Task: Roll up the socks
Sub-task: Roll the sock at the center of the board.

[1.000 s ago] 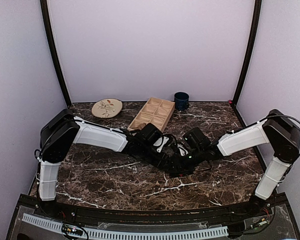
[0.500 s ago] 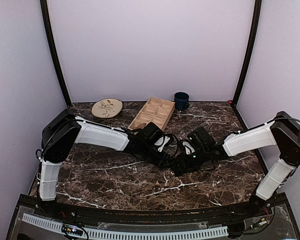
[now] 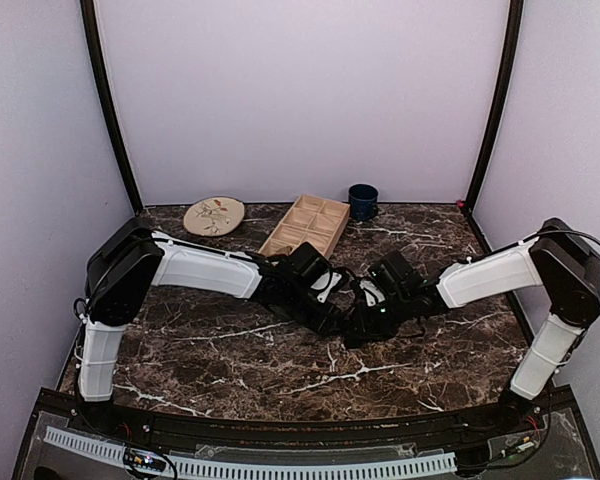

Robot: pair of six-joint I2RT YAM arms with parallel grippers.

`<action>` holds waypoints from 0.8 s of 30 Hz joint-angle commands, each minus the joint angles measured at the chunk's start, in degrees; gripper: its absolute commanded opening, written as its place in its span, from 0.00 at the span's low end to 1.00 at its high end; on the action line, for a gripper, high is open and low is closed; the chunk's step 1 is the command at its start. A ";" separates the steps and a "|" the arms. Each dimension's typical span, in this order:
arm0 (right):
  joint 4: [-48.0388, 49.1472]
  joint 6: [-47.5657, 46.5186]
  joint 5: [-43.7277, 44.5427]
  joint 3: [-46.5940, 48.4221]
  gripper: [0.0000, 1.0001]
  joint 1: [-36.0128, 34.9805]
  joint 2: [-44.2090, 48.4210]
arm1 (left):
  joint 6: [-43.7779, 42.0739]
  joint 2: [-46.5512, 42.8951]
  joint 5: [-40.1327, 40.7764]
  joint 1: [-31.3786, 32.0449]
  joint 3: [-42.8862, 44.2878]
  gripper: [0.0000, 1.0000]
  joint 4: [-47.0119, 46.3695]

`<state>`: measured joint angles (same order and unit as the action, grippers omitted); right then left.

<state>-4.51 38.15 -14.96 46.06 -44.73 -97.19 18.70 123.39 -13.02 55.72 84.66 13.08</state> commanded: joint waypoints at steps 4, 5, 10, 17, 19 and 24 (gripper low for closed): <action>-7.36 -2.65 2.88 -0.57 0.12 0.15 -6.92 | 1.78 1.58 3.62 -0.30 -5.66 0.49 12.40; -7.38 -2.97 2.19 -0.22 0.11 0.17 -6.84 | 1.86 0.58 4.52 -0.46 -6.53 0.49 12.22; -3.50 -4.79 -9.41 1.77 0.11 0.14 -7.84 | 2.45 -5.97 7.61 -1.12 -11.62 0.50 10.19; 1.34 -4.50 -25.60 5.82 0.11 -1.01 -11.61 | 3.78 -11.54 11.96 -1.91 -17.17 0.51 8.03; 0.57 -5.16 -28.56 7.23 0.12 -1.61 -12.88 | 3.93 -13.11 12.49 -2.07 -18.63 0.51 6.74; -0.11 -5.89 -35.23 9.79 0.12 -2.38 -16.04 | 3.19 -14.87 10.94 -2.46 -20.36 0.51 4.50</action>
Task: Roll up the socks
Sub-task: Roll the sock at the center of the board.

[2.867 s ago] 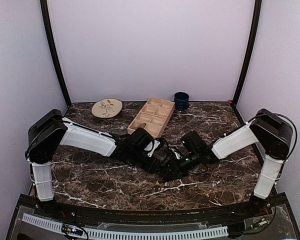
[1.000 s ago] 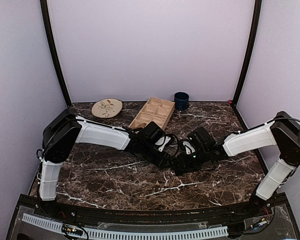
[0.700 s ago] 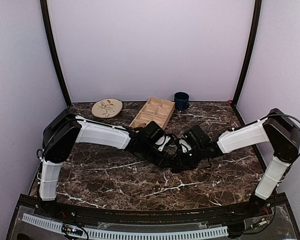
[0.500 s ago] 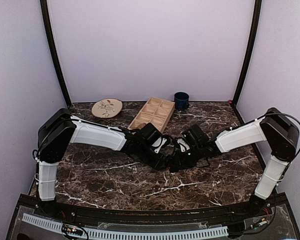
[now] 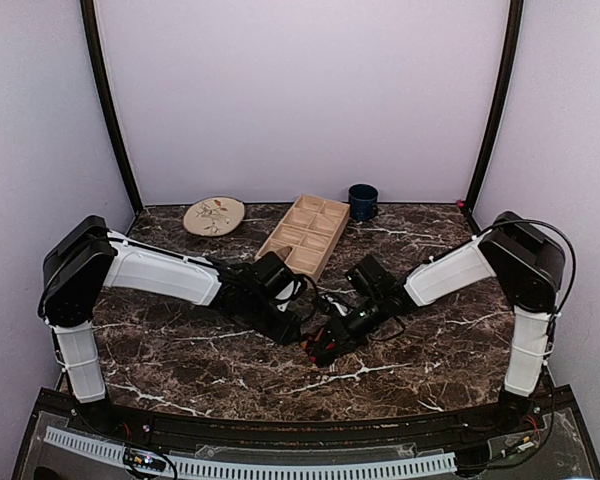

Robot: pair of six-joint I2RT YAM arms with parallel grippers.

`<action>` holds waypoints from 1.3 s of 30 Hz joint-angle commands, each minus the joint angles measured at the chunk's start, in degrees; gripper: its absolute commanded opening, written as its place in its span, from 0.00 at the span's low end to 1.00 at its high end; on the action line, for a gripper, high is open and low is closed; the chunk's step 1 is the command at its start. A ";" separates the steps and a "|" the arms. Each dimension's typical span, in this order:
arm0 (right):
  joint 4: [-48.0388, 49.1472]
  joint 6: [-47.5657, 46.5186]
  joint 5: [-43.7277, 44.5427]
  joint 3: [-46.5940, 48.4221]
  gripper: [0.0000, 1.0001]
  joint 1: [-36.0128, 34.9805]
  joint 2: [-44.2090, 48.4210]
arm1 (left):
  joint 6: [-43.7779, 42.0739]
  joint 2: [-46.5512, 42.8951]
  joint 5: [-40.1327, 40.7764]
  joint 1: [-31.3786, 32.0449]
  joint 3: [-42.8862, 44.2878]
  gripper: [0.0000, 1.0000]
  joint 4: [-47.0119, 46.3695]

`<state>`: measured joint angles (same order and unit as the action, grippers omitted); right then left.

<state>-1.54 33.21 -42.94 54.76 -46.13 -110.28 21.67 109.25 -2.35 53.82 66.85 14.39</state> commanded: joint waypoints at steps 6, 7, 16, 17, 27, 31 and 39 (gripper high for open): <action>-2.46 -0.43 -10.13 2.87 0.12 -1.17 -4.91 | -0.48 -1.79 -3.40 -0.56 -4.07 0.51 0.39; -2.51 -0.30 -10.21 3.01 0.12 -1.21 -5.08 | -0.66 -1.91 -3.91 -0.56 -4.16 0.51 0.21; -3.14 -1.15 -9.77 3.16 0.12 -1.18 -5.71 | -1.58 -5.66 -8.47 -0.65 -6.49 0.51 -1.48; -3.19 -1.28 -9.74 3.16 0.12 -1.16 -5.75 | -1.77 -6.14 -9.92 -0.65 -6.97 0.51 -2.18; -5.63 -3.61 -9.58 4.29 0.12 -1.22 -6.36 | -2.18 -8.91 -21.16 -0.88 -11.93 0.51 -11.23; -6.46 -4.46 -9.47 4.62 0.12 -1.29 -6.28 | 0.25 -9.35 -24.24 -2.28 -13.74 0.51 -15.20; -6.47 -4.93 -10.24 4.38 0.11 -1.45 -5.83 | 0.75 -6.91 -26.05 -3.11 -13.54 0.51 -17.02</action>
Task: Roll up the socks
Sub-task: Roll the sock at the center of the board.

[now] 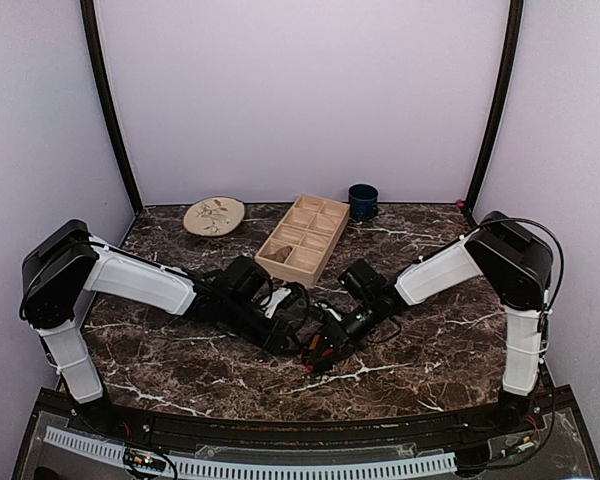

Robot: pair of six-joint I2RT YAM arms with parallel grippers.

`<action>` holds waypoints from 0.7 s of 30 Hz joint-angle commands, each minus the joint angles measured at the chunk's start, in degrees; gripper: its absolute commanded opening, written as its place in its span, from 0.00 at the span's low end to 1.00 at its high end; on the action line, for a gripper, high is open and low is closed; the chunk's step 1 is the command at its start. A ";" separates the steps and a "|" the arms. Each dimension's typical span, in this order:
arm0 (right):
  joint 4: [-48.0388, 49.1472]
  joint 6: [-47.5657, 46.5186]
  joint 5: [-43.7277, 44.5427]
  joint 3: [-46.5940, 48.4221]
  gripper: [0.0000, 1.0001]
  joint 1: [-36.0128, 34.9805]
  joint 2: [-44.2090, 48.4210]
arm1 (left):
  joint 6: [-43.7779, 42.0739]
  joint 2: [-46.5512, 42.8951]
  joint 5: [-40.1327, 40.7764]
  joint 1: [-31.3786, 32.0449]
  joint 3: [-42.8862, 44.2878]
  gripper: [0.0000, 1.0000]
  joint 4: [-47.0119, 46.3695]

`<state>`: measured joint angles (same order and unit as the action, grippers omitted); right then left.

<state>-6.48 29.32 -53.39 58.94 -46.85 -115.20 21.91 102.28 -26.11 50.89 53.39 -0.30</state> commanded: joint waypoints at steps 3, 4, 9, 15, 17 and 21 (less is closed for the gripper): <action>-2.06 -1.68 -0.15 0.62 0.11 -0.78 -1.01 | 0.25 1.61 -3.14 -0.18 0.44 0.51 -3.31; -2.24 -1.90 -0.14 0.79 0.11 -0.79 -1.00 | 0.26 2.01 -3.54 -0.18 0.59 0.51 -3.64; -2.54 -2.31 -0.54 0.92 0.11 -0.81 -1.00 | 0.04 3.48 -5.25 -0.18 0.52 0.50 -4.65; -2.73 -2.69 -1.08 1.01 0.11 -0.85 -1.30 | -0.11 4.53 -5.63 -0.18 1.01 0.47 -5.27; -2.67 -2.78 -1.15 1.09 0.11 -0.79 -1.41 | 0.04 5.13 -6.38 -0.18 1.47 0.44 -5.39; -2.77 -2.90 -1.27 1.25 0.11 -0.73 -1.58 | 0.08 5.65 -7.29 -0.18 1.61 0.40 -5.58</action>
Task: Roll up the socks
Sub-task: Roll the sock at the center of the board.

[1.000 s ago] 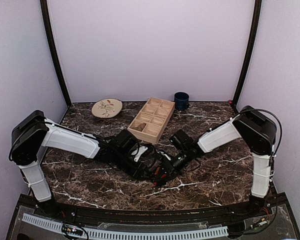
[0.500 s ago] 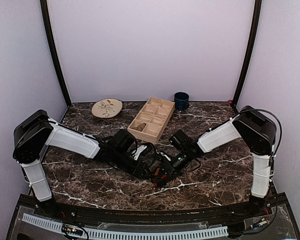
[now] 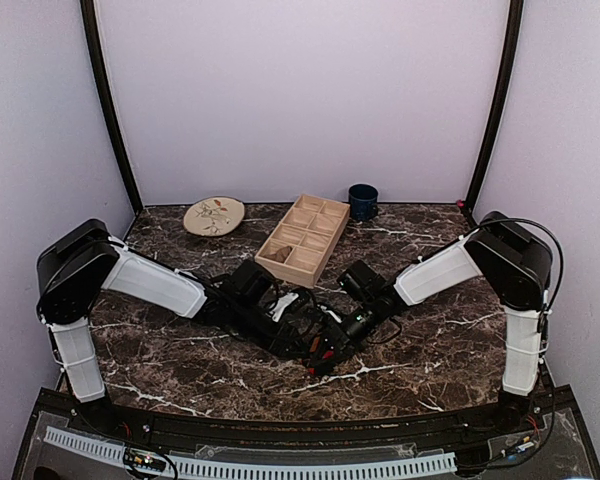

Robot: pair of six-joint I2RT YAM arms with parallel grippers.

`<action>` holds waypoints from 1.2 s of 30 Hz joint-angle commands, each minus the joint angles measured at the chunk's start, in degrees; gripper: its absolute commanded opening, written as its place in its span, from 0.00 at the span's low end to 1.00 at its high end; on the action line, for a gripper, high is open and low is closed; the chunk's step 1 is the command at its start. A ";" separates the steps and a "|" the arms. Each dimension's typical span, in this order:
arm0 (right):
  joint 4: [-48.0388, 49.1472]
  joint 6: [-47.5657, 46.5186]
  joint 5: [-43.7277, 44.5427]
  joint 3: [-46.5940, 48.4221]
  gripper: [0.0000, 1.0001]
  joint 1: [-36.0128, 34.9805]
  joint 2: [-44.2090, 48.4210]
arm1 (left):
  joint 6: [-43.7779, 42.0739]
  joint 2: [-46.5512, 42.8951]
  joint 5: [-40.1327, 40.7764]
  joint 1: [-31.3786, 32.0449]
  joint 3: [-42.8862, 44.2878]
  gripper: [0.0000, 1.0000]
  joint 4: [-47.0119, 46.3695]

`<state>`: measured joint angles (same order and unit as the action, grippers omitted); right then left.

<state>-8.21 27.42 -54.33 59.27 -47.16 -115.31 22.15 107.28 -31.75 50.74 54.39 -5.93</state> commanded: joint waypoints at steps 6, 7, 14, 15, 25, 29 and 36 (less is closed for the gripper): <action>-1.32 -1.21 -0.44 1.29 0.11 -0.39 -1.74 | -0.26 1.17 -4.08 -0.03 -0.14 0.34 0.06; -1.29 -1.24 -0.45 1.31 0.11 -0.46 -1.76 | -0.20 1.17 -4.29 -0.03 -0.38 0.34 0.00; -1.24 -1.05 -0.48 1.67 0.10 -0.45 -2.16 | 0.59 2.09 -6.37 -0.03 -1.00 0.23 -1.36; -1.28 -1.05 -0.39 1.73 0.10 -0.40 -2.14 | 0.74 2.20 -6.55 -0.01 -1.09 0.19 -1.62; -2.23 -0.77 1.32 2.51 0.11 -0.23 -2.12 | 1.96 3.14 -6.87 -0.03 -1.62 0.00 -3.50; -3.13 -0.59 2.98 2.56 0.15 -0.06 -2.07 | 1.96 2.98 -4.55 -0.03 -1.84 0.00 -2.27; -5.55 -1.09 6.08 2.64 0.24 0.04 -1.52 | 2.69 3.17 0.20 -0.03 -1.79 0.00 0.30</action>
<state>-12.23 26.81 -54.61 61.41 -47.16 -116.18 24.38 109.71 -35.90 50.37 53.78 -8.91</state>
